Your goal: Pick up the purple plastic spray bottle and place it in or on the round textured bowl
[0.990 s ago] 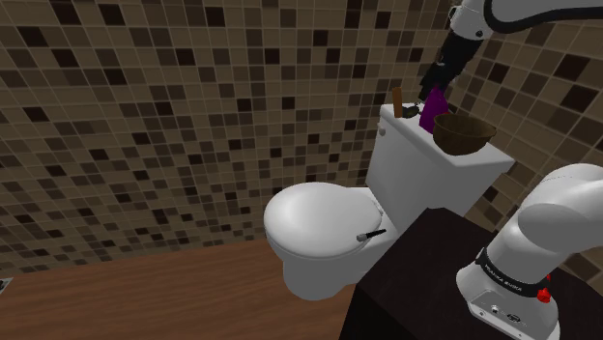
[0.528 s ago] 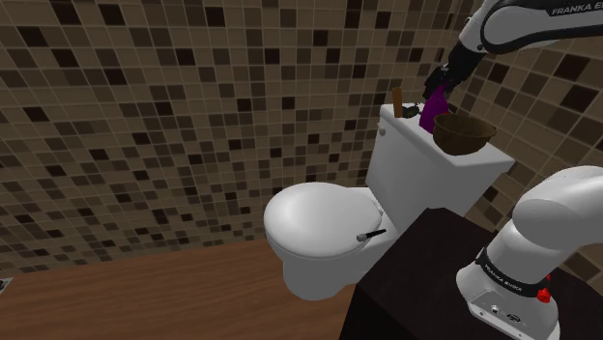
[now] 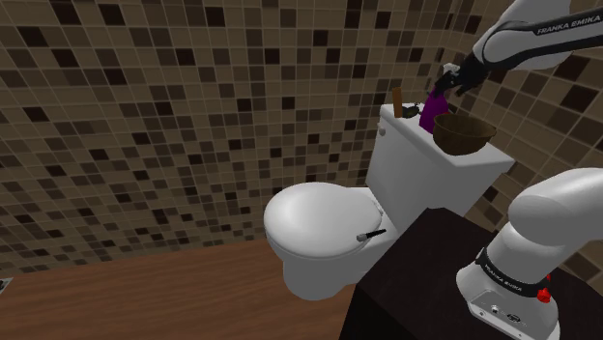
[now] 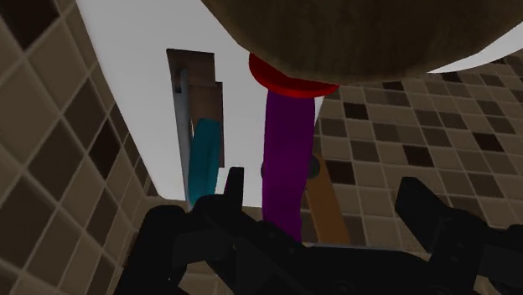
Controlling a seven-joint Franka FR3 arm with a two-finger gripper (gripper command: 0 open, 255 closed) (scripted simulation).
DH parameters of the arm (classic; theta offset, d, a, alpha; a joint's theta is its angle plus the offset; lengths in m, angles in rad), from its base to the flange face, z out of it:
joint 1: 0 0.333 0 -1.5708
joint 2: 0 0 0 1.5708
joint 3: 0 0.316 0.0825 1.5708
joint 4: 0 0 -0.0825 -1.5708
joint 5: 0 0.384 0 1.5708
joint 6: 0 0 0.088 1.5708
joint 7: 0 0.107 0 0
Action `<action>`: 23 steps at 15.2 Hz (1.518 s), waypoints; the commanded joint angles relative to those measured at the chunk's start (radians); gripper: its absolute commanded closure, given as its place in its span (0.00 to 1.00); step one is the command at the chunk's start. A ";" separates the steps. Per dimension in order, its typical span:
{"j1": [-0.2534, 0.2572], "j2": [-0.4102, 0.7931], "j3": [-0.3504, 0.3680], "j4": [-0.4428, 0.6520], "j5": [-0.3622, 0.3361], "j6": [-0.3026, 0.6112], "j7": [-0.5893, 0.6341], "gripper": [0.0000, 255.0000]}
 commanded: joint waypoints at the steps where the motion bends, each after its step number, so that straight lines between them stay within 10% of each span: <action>1: -0.009 0.019 -0.026 -0.003 0.000 0.045 -0.003 0.00; 16: 0.020 0.127 -0.065 -0.014 0.012 0.165 -0.013 0.00; 17: 0.020 0.127 -0.065 -0.014 0.012 0.165 -0.013 1.00; 23: 0.019 0.126 -0.065 -0.015 0.012 0.165 -0.013 1.00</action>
